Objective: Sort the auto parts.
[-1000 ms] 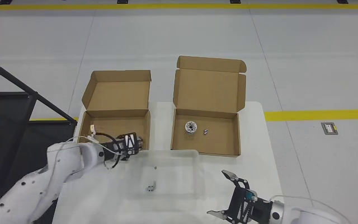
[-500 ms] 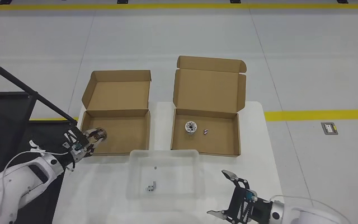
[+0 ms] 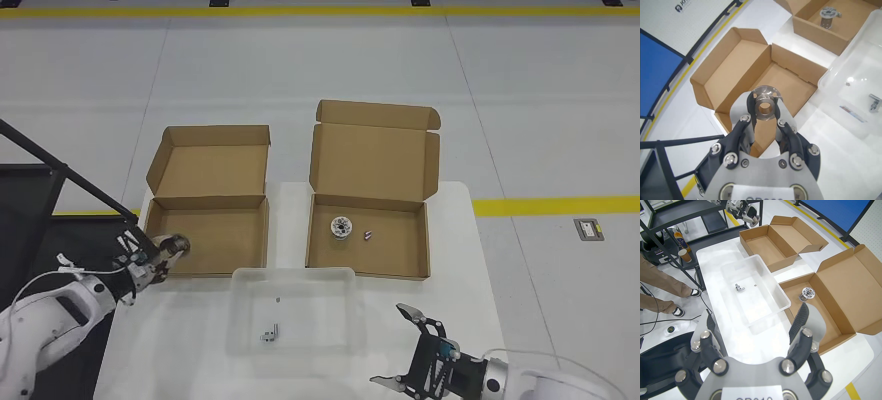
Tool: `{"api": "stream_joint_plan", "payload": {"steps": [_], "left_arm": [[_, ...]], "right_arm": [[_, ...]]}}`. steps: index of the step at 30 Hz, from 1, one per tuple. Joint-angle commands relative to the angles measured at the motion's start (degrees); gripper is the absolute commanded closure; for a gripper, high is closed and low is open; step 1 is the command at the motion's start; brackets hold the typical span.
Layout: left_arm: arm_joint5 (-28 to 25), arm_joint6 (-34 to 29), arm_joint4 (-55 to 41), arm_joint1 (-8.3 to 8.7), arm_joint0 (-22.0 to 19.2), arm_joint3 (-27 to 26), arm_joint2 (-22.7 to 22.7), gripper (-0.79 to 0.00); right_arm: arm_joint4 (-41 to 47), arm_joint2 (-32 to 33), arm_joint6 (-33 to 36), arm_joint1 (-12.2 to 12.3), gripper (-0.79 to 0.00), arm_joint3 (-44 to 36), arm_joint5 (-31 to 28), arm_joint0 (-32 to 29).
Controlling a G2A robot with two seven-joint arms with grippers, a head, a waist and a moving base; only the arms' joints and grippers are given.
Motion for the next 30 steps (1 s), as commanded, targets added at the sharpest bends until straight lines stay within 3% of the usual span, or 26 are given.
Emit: {"api": "stream_joint_plan", "payload": {"steps": [1, 6, 15, 21, 30], "left_arm": [[-1.3, -2.3, -1.6, -1.39, -4.0, 3.7, 3.1, 0.000], [-5.6, -4.8, 1.4, -5.60, -15.6, 12.4, 12.0, 0.000], [-10.3, -3.0, 3.4, -15.15, -34.0, 32.4, 25.7, 0.000], [-14.9, -1.0, 9.1, -20.32, -42.4, 42.8, 32.1, 0.000], [-22.1, 3.0, 23.1, -25.15, -51.3, 53.0, 39.1, 0.000]], "right_arm": [[0.0, 0.0, 0.0, 0.0, -0.785, 0.0, 0.0, 0.0], [0.0, 0.0, 0.0, 0.0, -0.785, 0.0, 0.0, 0.0], [0.0, 0.0, 0.0, 0.0, -0.785, 0.0, 0.0, 0.0], [0.0, 0.0, 0.0, 0.0, -0.785, 0.0, 0.0, 0.0], [0.0, 0.0, 0.0, 0.0, -0.785, 0.0, 0.0, 0.0]]}}
